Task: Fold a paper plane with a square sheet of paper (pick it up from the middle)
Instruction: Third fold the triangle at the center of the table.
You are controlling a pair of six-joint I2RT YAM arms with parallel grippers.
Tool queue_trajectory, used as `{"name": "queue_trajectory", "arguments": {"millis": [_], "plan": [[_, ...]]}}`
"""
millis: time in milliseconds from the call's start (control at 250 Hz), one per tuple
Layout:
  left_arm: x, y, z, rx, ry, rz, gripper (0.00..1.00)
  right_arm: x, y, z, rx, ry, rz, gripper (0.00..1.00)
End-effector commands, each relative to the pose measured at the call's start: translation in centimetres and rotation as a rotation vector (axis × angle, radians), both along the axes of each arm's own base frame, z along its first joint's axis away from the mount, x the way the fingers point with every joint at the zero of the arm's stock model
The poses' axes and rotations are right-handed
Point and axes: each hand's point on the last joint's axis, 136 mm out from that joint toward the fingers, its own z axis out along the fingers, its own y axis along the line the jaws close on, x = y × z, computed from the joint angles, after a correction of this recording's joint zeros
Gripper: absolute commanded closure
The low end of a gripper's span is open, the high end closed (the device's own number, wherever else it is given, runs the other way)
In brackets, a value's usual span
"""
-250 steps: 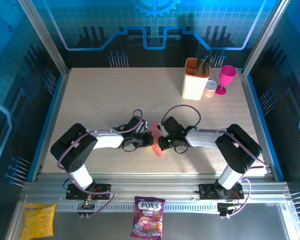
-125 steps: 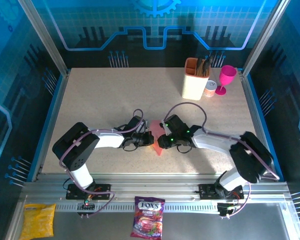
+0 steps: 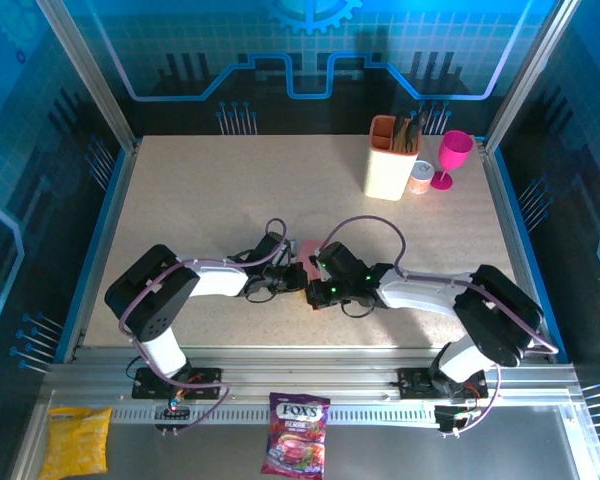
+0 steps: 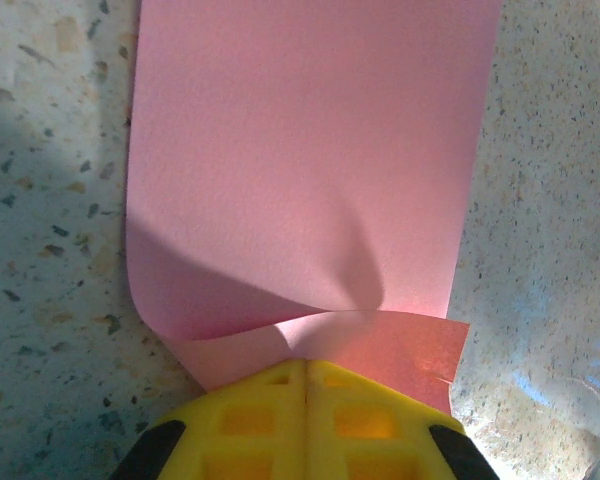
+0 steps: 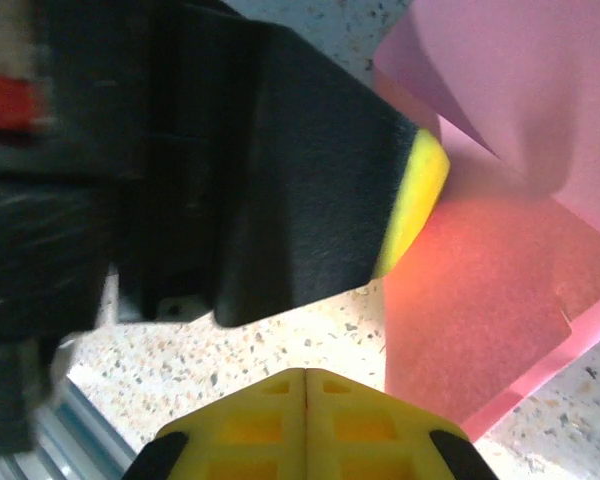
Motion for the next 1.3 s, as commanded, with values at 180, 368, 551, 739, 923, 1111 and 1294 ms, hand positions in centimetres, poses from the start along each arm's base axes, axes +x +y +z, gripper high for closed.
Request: {"name": "queue_trajectory", "arguments": {"millis": [180, 368, 551, 739, 923, 1111, 1294], "plan": [[-1.0, 1.8, -2.3, 0.087, 0.048, 0.025, 1.00, 0.0, -0.9, -3.9, -0.047, 0.054, -0.045, 1.00], [-1.1, 2.0, -2.7, 0.093, 0.063, 0.038, 1.00, -2.1, -2.2, -6.5, -0.060, 0.122, -0.059, 1.00], [-0.9, 2.2, -2.7, 0.098, 0.067, 0.061, 1.00, -3.7, -3.6, -7.7, -0.092, 0.152, -0.081, 1.00], [0.6, 2.8, -1.7, 0.113, 0.050, 0.106, 1.00, -5.0, -5.4, -9.0, -0.123, 0.209, -0.149, 1.00], [2.6, 3.0, -0.8, 0.129, 0.030, 0.132, 1.00, -5.6, -6.7, -10.0, -0.178, 0.249, -0.190, 1.00], [4.2, 4.2, -1.1, 0.156, 0.025, 0.161, 1.00, -5.9, -7.4, -10.5, -0.211, 0.260, -0.207, 1.00], [6.2, 6.4, -2.2, 0.178, 0.045, 0.222, 1.00, -6.1, -7.4, -10.6, -0.207, 0.266, -0.206, 1.00]]}}
